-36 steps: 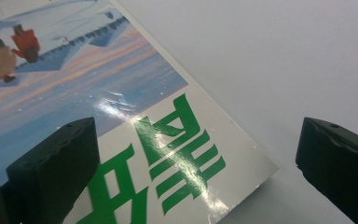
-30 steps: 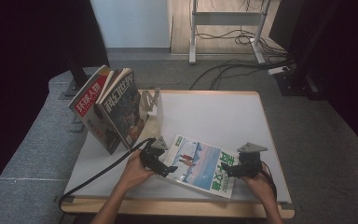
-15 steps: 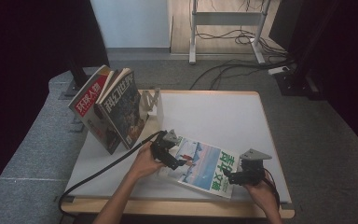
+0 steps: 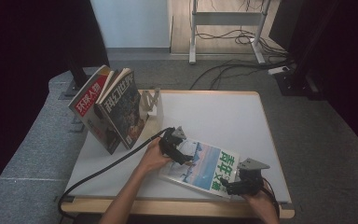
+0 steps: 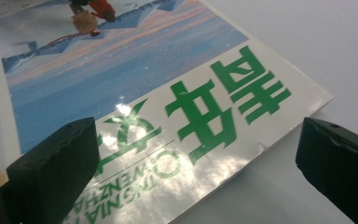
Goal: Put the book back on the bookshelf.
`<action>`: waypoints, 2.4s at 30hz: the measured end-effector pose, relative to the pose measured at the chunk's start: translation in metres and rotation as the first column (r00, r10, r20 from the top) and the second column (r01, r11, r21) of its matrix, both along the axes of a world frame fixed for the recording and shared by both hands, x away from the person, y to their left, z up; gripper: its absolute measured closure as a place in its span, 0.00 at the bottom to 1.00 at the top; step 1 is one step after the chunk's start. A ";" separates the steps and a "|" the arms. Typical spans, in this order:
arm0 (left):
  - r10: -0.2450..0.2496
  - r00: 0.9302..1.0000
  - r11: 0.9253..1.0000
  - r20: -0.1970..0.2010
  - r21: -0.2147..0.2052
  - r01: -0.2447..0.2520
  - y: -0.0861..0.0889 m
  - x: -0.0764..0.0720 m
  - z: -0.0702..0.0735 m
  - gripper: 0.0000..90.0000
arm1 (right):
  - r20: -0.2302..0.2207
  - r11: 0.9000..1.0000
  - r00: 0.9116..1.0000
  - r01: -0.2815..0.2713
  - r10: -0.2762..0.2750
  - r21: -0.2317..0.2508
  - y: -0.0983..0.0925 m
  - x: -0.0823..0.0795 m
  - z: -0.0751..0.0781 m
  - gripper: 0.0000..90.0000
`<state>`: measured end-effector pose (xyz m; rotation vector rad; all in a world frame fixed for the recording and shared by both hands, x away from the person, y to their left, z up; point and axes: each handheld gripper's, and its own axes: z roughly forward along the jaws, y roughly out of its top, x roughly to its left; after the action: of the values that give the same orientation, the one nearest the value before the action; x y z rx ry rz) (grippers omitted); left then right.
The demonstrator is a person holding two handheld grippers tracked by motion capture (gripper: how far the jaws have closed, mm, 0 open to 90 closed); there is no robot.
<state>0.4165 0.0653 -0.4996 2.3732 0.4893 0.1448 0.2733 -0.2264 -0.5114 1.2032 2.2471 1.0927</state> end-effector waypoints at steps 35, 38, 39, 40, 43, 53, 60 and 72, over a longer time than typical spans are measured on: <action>0.043 0.999 0.998 -0.011 -0.053 -0.043 -0.007 0.032 -0.019 0.00 | -0.032 0.997 0.998 -0.062 0.060 -0.037 0.017 -0.037 -0.016 0.00; 0.041 0.999 0.998 -0.013 -0.054 -0.042 -0.007 0.032 -0.020 0.00 | -0.041 0.997 0.998 -0.056 0.054 -0.043 0.018 -0.038 -0.020 0.00; 0.041 0.999 0.998 -0.013 -0.054 -0.042 -0.007 0.032 -0.020 0.00 | -0.043 0.998 0.998 -0.055 0.053 -0.039 0.017 -0.038 -0.020 0.00; 0.046 0.999 0.998 -0.013 -0.052 -0.047 -0.007 0.032 -0.020 0.00 | -0.042 0.998 0.998 -0.055 0.053 -0.037 0.017 -0.038 -0.021 0.00; 0.051 0.999 0.997 -0.010 -0.049 -0.052 -0.007 0.030 -0.020 0.00 | -0.043 0.998 0.998 -0.056 0.055 -0.037 0.016 -0.037 -0.021 0.00; 0.058 0.998 0.998 -0.023 -0.012 -0.058 -0.003 0.025 -0.017 0.00 | -0.060 0.999 0.998 -0.034 0.032 -0.023 0.001 -0.032 -0.022 0.00; 0.044 0.998 0.998 -0.052 -0.037 -0.045 -0.001 0.029 -0.020 0.00 | -0.063 0.999 0.998 -0.030 0.029 -0.014 -0.004 -0.027 -0.021 0.00; 0.062 0.997 0.998 -0.055 -0.028 -0.064 0.005 0.019 -0.019 0.00 | -0.048 1.000 0.999 0.024 -0.025 -0.021 -0.018 -0.021 -0.021 0.00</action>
<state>0.4354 0.0704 -0.5185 2.3387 0.5886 0.1019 0.2521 -0.2440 -0.5322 1.2580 2.2680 1.0401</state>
